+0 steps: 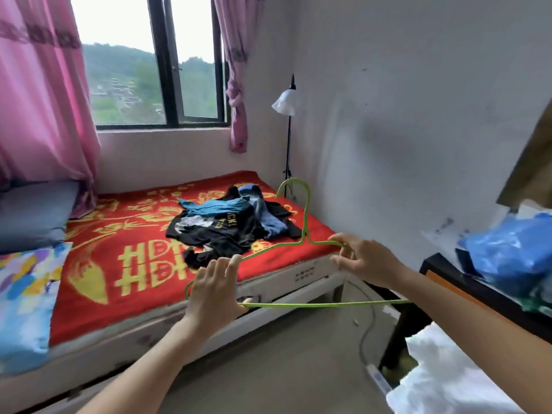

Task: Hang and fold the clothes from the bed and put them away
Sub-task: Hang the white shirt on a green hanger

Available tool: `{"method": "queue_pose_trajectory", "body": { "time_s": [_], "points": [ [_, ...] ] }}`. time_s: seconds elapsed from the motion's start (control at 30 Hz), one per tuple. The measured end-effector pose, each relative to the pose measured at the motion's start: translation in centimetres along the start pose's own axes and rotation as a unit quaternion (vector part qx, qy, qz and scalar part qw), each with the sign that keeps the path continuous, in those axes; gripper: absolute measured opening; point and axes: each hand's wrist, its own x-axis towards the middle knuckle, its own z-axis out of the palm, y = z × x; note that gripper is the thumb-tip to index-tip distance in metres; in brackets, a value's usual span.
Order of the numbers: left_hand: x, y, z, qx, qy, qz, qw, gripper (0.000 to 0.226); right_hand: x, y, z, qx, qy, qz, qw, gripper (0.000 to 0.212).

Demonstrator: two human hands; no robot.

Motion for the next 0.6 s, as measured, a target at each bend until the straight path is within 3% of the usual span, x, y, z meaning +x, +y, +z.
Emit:
{"method": "queue_pose_trajectory", "body": {
  "time_s": [0.13,0.33,0.47,0.6],
  "points": [
    [2.1,3.2,2.7,-0.027,-0.021,0.057,0.998,0.112,-1.8,2.3,-1.5,0.053,0.026,0.041,0.997,0.018],
    [4.6,6.2,5.3,-0.061,-0.051,0.146,0.986,0.122,-4.5,4.1,-1.8,0.123,0.072,0.146,0.979,0.028],
    [5.3,4.8,5.7,-0.079,-0.045,0.167,0.982,0.122,-3.4,2.0,-1.6,0.181,-0.016,0.192,0.964,0.021],
    [5.6,0.0,6.7,-0.060,-0.033,0.173,0.983,0.124,0.1,-0.3,0.9,0.236,-0.053,0.251,0.937,0.034]
  ]
}}
